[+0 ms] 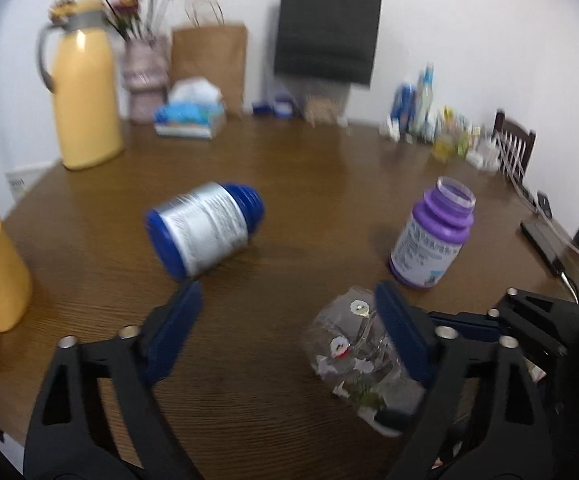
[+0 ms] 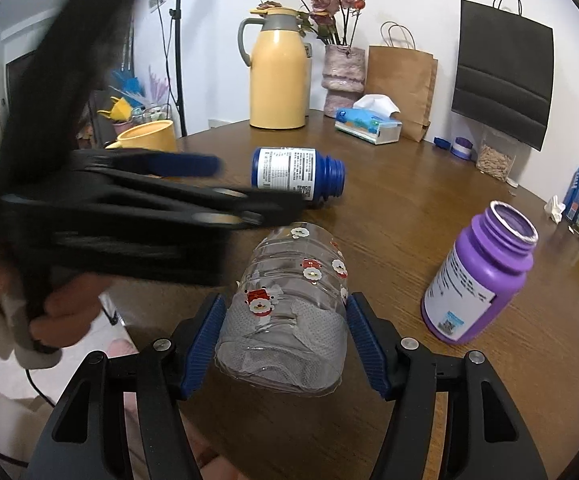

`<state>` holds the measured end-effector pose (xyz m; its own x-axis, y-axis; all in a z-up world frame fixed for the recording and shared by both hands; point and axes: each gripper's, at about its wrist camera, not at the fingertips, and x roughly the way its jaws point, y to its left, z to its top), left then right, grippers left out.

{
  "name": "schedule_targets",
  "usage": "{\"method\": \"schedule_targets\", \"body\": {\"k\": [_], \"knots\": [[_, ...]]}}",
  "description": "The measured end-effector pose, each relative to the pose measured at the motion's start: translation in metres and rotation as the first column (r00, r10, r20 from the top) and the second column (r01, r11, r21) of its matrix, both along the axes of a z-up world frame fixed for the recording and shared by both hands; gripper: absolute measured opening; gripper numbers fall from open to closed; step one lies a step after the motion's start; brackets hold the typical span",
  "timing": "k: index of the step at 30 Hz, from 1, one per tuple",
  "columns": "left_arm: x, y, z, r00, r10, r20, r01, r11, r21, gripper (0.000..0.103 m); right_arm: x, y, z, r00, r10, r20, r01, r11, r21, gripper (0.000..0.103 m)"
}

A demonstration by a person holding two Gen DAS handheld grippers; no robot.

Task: Flip cup upright
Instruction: 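Grasp the cup body with the left tool while the right tool opens off it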

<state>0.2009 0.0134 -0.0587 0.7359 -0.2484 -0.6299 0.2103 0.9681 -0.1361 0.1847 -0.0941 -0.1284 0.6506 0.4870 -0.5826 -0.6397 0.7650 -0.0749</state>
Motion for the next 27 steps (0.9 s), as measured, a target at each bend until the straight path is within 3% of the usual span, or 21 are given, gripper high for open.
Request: {"method": "schedule_targets", "body": {"k": [2, 4, 5, 12, 16, 20, 23, 27], "knots": [[0.006, -0.01, -0.001, 0.999, -0.044, -0.031, 0.044, 0.999, -0.024, 0.075, -0.003, 0.001, 0.0, 1.0, 0.012, 0.005, -0.011, 1.0, -0.006, 0.068], [0.009, -0.021, -0.003, 0.997, -0.076, -0.034, 0.075, 0.997, -0.02, 0.066, -0.005, 0.002, -0.001, 1.0, 0.016, 0.023, -0.016, 1.0, -0.021, 0.068], [0.011, -0.025, -0.005, 0.997, -0.062, -0.039, 0.062, 0.998, 0.0, 0.062, -0.005, 0.002, -0.001, 0.999, 0.018, 0.027, -0.017, 1.0, -0.026, 0.068], [0.009, -0.004, -0.006, 0.999, 0.017, -0.051, -0.019, 0.999, -0.046, 0.06, -0.001, -0.017, -0.004, 0.997, -0.069, 0.016, 0.069, 0.997, -0.014, 0.073], [0.004, 0.002, -0.006, 0.996, 0.083, -0.021, -0.082, 0.997, 0.011, 0.06, 0.009, -0.024, -0.007, 0.985, -0.173, 0.026, 0.173, 0.985, -0.021, 0.073], [-0.002, 0.008, -0.006, 0.995, 0.097, -0.02, -0.097, 0.995, 0.011, 0.06, 0.022, -0.036, -0.011, 0.971, -0.234, -0.047, 0.236, 0.971, 0.038, 0.073], [-0.008, 0.012, 0.001, 0.998, 0.062, -0.034, -0.062, 0.998, -0.014, 0.061, 0.027, -0.043, -0.014, 0.958, -0.276, -0.08, 0.28, 0.959, 0.048, 0.073], [-0.014, 0.004, 0.012, 0.997, -0.064, -0.048, 0.061, 0.996, -0.069, 0.071, 0.025, -0.051, -0.012, 0.95, -0.299, -0.089, 0.306, 0.949, 0.079, 0.073]]}}
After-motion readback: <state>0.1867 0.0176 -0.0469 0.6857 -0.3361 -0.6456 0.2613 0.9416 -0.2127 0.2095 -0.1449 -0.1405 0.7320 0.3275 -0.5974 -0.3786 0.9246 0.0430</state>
